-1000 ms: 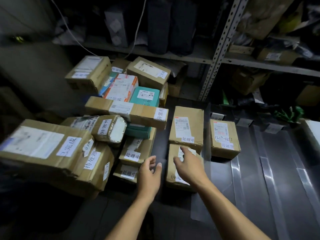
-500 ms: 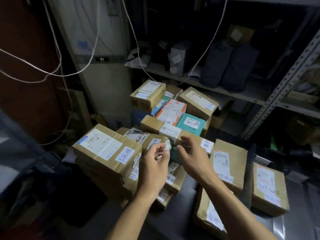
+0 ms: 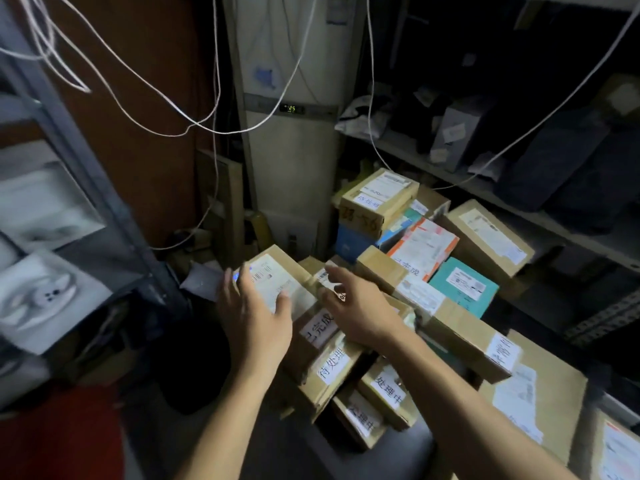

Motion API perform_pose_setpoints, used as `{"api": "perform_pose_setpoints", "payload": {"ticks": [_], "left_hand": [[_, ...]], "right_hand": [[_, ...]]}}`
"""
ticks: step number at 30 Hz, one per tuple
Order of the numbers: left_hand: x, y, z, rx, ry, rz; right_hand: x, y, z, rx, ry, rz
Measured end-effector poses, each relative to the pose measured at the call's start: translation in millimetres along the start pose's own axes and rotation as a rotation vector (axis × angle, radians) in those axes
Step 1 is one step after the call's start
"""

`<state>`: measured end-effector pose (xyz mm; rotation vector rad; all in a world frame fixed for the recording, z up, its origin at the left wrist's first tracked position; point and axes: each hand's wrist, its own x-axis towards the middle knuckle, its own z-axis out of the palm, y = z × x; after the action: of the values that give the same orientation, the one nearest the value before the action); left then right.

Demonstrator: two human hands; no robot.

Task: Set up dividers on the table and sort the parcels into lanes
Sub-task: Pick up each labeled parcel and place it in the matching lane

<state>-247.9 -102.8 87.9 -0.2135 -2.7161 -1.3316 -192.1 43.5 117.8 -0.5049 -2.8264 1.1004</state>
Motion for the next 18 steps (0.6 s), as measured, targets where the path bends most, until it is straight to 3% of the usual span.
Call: {"api": "perform_pose_setpoints", "payload": {"ticks": [6,12,18], "left_hand": [[0,-19,13,-0.191,-0.075,-0.173],[5,-12,14,-0.263,-0.043,-0.162],[15,11,8,-0.317,-0.049,-0.090]], "right_hand": [[23,18,18,-0.039,-0.132,0.086],[23,23,17,0.085,-0.036,0.115],[0,12,-15,0.366,0.087,0.147]]}}
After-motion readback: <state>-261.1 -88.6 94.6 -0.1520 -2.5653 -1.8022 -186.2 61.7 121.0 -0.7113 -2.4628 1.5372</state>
